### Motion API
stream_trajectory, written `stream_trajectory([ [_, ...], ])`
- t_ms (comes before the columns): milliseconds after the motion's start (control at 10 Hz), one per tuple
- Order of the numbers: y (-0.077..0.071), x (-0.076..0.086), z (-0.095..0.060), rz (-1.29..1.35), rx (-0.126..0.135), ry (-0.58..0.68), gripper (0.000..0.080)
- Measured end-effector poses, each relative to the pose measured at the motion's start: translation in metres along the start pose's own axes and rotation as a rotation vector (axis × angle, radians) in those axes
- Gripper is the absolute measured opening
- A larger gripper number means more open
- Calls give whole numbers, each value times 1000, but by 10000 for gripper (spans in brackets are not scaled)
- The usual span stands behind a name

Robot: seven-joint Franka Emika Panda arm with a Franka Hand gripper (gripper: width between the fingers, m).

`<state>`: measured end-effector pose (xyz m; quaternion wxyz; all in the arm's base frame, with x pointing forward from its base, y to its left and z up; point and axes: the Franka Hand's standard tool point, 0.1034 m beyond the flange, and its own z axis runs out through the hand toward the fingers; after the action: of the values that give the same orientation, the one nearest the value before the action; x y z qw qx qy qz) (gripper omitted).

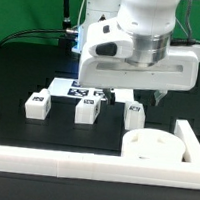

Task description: Assemble stool

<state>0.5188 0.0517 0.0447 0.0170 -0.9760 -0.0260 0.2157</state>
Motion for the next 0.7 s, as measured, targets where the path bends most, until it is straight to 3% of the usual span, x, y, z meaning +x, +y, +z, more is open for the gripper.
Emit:
stream_trajectory([
  [200, -4, 14, 0, -4, 7, -105, 649],
  [500, -6, 11, 10, 1, 13, -312, 649],
  [700, -8, -4, 19, 7, 12, -513, 649],
])
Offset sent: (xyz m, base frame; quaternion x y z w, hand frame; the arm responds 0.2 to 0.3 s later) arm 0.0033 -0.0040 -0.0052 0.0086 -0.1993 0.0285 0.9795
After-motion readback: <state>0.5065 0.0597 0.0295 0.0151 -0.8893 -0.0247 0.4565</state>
